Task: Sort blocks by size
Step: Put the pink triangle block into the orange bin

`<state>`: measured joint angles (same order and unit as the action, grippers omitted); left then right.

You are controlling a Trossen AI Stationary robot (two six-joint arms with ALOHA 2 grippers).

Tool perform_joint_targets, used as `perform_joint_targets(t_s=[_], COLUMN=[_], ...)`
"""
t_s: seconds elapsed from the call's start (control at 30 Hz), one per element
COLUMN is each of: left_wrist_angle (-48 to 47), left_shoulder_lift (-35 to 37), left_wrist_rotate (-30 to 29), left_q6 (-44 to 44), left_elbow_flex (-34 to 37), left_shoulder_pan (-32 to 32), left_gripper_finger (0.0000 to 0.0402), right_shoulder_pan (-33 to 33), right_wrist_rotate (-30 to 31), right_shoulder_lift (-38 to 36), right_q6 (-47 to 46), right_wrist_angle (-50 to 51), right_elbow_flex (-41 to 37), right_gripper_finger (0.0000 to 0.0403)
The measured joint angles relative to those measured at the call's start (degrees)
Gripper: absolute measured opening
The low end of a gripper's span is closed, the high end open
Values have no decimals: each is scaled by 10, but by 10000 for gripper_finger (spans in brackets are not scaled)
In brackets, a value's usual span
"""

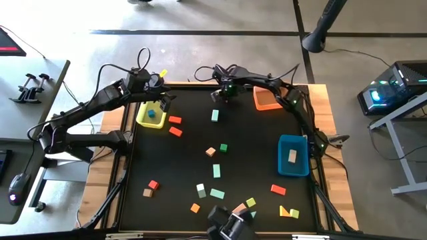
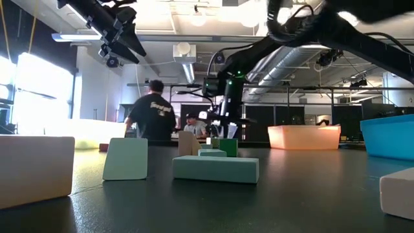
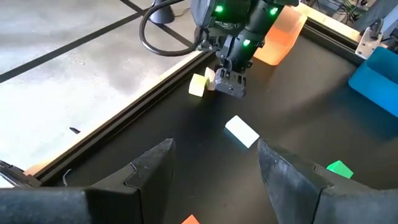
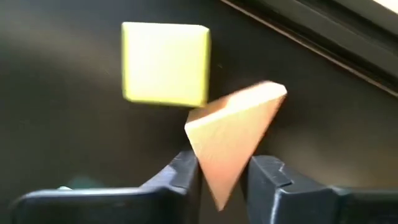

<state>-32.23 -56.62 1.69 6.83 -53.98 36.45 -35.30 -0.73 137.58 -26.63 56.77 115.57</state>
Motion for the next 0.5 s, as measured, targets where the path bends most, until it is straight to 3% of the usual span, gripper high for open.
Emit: perform_joint_targets(t_s=[0.3, 0.5], left_wrist_angle=[0, 0], left_shoulder_lift=[0, 0], left_wrist_rotate=[0, 0], left_q6=[0, -1], left_elbow_flex=[0, 0], left_shoulder_pan=[0, 0], left_gripper_finger=[213, 213], right_shoulder_pan=[-1, 15], right_wrist_rotate=[3, -7], right_shoulder_lift=[-13, -84], right_q6=[105, 175], right_wrist_angle=[106, 188], right_elbow_flex=[-2, -2], right_gripper_finger=[48, 46])
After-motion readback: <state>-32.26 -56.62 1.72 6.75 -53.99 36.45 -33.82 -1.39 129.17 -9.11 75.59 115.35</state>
